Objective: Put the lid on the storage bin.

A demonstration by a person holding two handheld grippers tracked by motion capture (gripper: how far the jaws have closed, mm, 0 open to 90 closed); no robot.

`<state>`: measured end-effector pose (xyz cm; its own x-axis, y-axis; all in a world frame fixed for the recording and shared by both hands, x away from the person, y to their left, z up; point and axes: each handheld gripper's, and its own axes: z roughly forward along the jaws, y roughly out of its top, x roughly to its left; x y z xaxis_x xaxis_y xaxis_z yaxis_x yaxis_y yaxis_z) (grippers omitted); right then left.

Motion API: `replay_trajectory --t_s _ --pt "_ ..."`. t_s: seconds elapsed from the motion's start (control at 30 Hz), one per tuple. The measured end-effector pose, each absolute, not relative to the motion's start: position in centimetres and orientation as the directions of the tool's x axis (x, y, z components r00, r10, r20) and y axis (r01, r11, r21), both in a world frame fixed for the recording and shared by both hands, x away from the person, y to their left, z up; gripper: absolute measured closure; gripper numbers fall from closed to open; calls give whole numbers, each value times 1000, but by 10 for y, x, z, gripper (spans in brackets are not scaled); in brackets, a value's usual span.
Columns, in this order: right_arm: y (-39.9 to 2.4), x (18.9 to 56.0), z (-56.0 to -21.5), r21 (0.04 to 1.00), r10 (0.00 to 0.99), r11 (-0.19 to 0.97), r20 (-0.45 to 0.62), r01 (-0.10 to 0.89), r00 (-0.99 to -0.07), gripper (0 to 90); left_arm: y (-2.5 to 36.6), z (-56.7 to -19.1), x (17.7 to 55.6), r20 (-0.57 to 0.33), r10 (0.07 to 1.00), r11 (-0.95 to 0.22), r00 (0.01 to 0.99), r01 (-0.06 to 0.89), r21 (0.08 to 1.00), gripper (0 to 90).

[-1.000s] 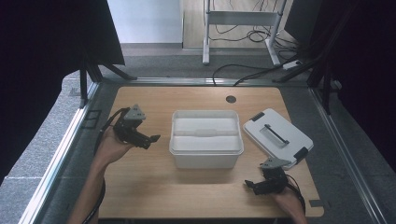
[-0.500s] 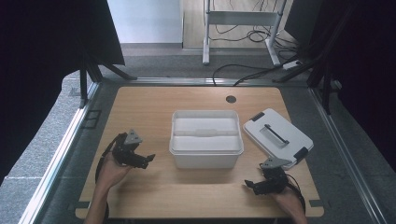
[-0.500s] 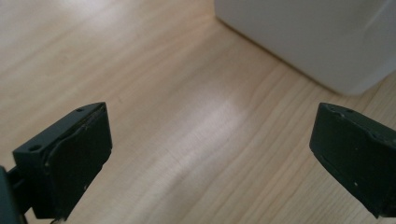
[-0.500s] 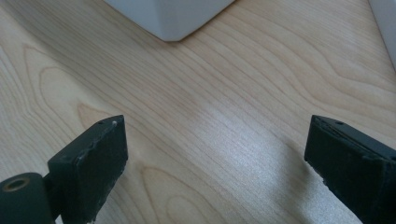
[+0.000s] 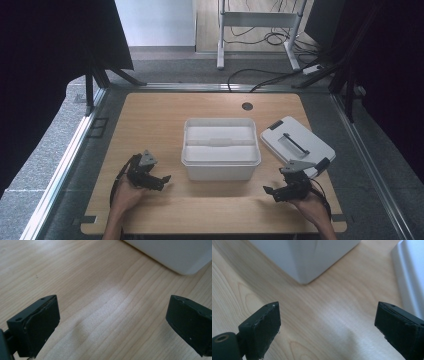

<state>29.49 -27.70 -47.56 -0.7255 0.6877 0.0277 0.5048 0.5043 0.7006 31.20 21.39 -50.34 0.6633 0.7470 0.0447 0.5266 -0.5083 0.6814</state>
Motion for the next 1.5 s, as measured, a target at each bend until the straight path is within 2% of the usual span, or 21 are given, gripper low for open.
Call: replay_trajectory --t_s 0.53,0.9,1.1,1.5 --pt "-296 339 -427 691 725 506 -17 515 -689 69 208 -506 305 68 754 -515 653 524 678 0" --pt "-312 381 -416 659 763 512 -55 551 -644 87 204 -507 303 73 749 -523 659 519 676 0" --pt "-323 401 -416 655 793 495 -72 571 -605 129 207 -504 302 59 750 -508 659 515 690 0" --pt "-339 438 -452 570 823 510 -103 645 -559 188 205 -502 301 60 742 -511 668 506 694 0"
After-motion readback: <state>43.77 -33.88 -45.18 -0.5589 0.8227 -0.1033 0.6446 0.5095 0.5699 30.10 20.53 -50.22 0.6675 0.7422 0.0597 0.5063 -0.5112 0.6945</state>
